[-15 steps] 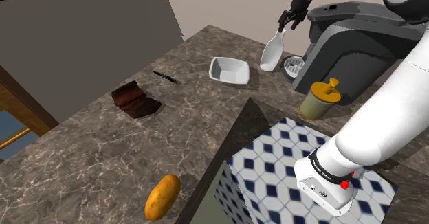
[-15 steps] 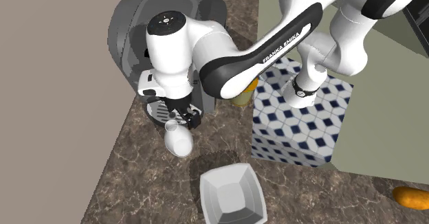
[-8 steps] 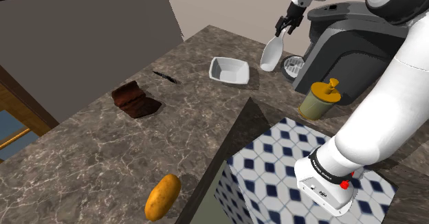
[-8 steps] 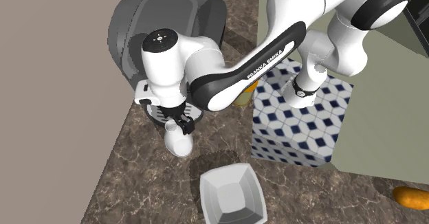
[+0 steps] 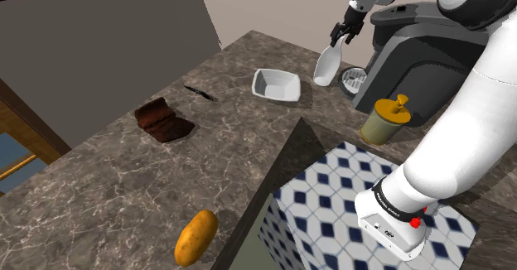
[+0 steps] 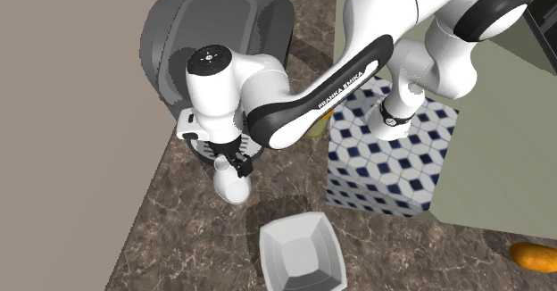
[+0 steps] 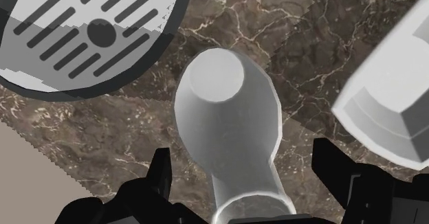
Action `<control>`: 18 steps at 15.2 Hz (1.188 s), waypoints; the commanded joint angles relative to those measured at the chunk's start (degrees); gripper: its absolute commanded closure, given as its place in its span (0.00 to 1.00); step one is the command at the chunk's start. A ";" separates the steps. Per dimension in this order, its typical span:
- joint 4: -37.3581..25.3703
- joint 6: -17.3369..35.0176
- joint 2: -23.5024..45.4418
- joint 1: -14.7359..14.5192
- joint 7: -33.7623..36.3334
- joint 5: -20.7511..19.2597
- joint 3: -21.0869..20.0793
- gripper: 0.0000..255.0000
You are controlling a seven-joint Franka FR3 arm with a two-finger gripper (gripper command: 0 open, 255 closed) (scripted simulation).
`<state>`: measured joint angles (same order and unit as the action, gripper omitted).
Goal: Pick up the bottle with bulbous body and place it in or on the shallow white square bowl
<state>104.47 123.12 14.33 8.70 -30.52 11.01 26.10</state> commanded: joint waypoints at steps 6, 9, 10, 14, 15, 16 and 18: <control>0.00 0.00 0.00 0.00 0.00 0.00 0.00 1.00; 0.01 0.00 -0.01 0.00 0.00 0.00 0.00 1.00; 0.02 0.01 -0.01 0.00 0.00 0.00 0.00 1.00; -1.37 -2.03 -0.77 -0.10 0.45 -0.57 0.17 1.00; -1.86 -2.72 -1.00 -0.12 0.59 -0.74 0.22 1.00; -2.36 -3.41 -1.23 -0.14 0.73 -0.91 0.27 1.00; -3.41 -4.81 -1.63 -0.18 0.99 -1.22 0.36 1.00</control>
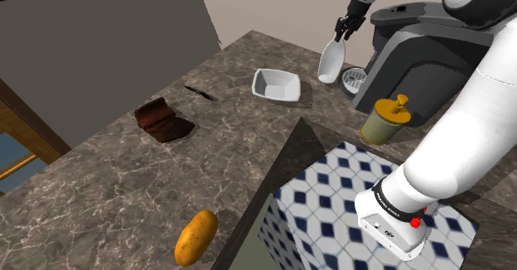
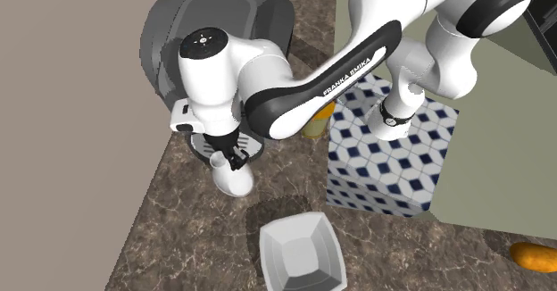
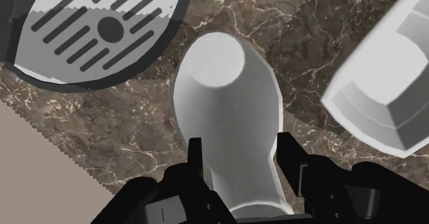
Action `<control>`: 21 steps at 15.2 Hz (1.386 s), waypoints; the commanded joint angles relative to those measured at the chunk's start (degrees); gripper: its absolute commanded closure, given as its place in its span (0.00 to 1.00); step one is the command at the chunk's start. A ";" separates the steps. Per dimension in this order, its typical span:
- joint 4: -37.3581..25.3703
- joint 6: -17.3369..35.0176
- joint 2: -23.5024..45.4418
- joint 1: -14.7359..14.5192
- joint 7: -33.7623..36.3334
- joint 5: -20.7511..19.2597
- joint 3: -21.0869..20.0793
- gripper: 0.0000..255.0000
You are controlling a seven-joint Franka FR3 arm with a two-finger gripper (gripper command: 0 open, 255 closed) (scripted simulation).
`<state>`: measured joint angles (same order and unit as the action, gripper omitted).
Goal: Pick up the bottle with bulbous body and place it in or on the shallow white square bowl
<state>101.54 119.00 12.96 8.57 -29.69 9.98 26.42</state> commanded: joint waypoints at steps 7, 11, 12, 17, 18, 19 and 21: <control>-4.60 -5.70 -1.30 -0.06 0.91 -1.00 0.28 1.00; -7.31 -8.66 -1.60 0.01 1.23 -1.28 0.39 1.00; -8.03 -9.41 -1.64 0.04 1.30 -1.33 0.41 1.00; -11.91 -13.26 -1.62 0.24 1.58 -1.45 0.53 1.00; -12.06 -13.42 -1.63 0.25 1.59 -1.46 0.54 1.00; -11.57 -13.63 -2.54 -0.70 3.01 -2.10 0.14 1.00; -10.79 -14.15 -4.22 -2.53 5.85 -3.29 -0.71 1.00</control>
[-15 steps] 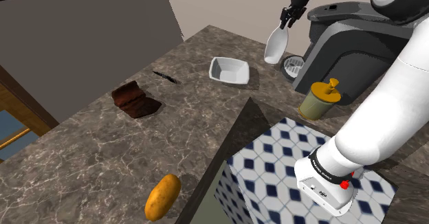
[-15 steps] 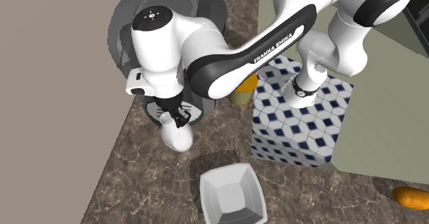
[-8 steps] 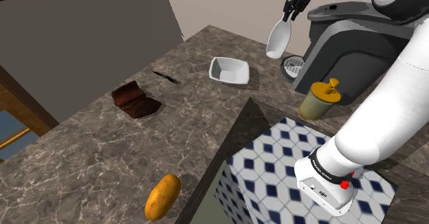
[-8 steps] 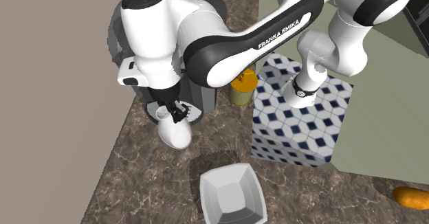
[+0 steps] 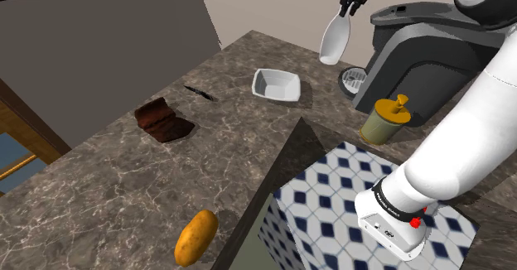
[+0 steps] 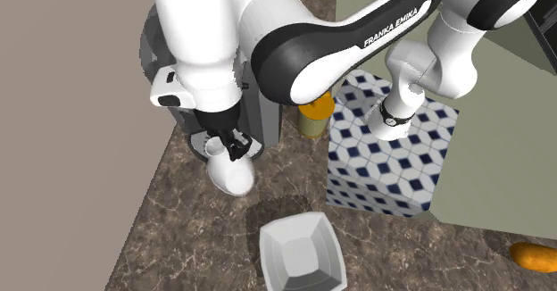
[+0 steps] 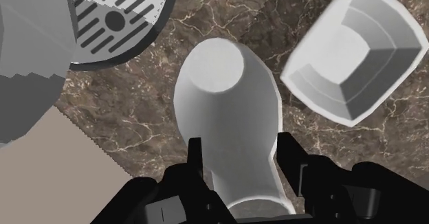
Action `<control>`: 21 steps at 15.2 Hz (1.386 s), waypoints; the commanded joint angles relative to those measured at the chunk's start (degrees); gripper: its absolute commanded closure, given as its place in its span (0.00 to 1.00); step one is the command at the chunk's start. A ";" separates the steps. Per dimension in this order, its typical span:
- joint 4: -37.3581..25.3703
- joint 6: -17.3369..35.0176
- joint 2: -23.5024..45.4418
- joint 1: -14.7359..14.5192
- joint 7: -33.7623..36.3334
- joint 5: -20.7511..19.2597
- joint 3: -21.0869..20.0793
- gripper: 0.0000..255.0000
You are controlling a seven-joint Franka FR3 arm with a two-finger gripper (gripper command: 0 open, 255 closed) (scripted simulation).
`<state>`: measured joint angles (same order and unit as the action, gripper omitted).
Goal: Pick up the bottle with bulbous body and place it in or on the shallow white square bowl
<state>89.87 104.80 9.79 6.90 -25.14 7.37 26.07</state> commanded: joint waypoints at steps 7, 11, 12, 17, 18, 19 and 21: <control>1.16 -2.70 -4.98 -6.45 11.04 -3.80 -3.99 1.00; -0.38 -4.82 -5.81 -9.30 16.37 -4.89 -6.26 1.00; -0.96 -5.41 -5.86 -9.99 17.66 -5.10 -6.82 1.00; -5.11 -8.69 -5.09 -13.27 23.93 -5.81 -9.63 1.00; -6.20 -9.42 -4.73 -13.91 25.14 -5.89 -10.17 1.00; -7.39 -10.18 -4.30 -14.55 26.34 -5.97 -10.70 1.00; -7.39 -10.02 -4.13 -15.19 27.46 -6.10 -11.17 1.00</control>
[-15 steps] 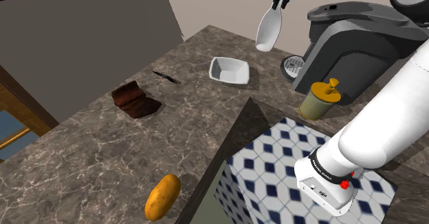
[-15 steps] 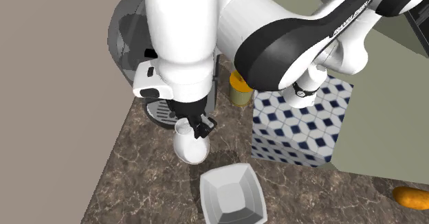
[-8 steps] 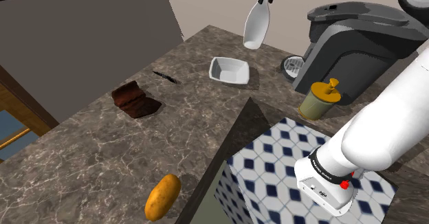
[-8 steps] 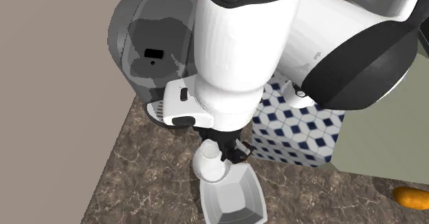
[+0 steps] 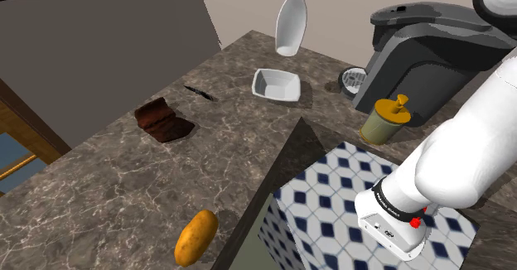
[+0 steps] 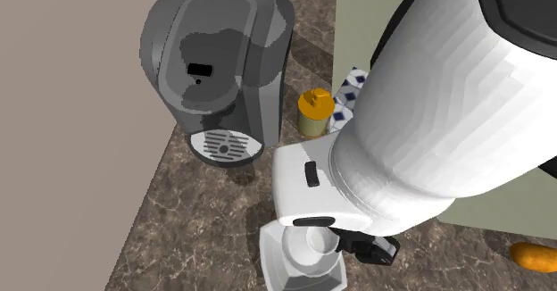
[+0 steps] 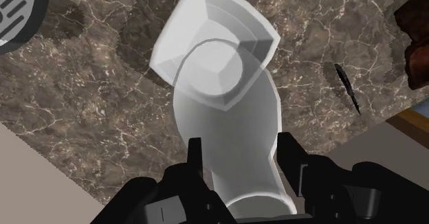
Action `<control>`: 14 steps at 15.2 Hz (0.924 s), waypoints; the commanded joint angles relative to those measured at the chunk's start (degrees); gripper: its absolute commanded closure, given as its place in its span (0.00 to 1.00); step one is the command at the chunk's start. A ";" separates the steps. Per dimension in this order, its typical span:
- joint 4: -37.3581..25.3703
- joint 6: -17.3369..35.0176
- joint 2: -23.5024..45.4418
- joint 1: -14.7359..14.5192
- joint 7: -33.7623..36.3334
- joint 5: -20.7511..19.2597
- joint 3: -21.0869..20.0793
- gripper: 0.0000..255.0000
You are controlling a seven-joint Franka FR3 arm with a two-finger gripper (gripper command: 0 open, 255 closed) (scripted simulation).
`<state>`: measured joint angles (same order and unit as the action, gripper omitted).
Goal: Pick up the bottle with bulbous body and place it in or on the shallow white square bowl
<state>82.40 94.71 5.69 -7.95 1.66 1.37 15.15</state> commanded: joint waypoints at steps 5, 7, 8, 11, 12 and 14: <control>5.47 4.34 -1.20 -0.53 0.86 -0.43 -0.36 1.00; 7.45 5.99 -1.54 -0.58 0.92 -0.53 -0.39 1.00; 8.41 6.80 -1.68 -0.61 0.94 -0.57 -0.40 1.00; 11.15 9.21 -2.02 -0.66 1.01 -0.66 -0.44 1.00; 12.03 10.01 -2.11 -0.68 1.02 -0.69 -0.45 1.00; 13.72 11.58 -2.23 -0.70 1.05 -0.72 -0.46 1.00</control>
<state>95.07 105.41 3.69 -8.54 2.52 0.72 14.77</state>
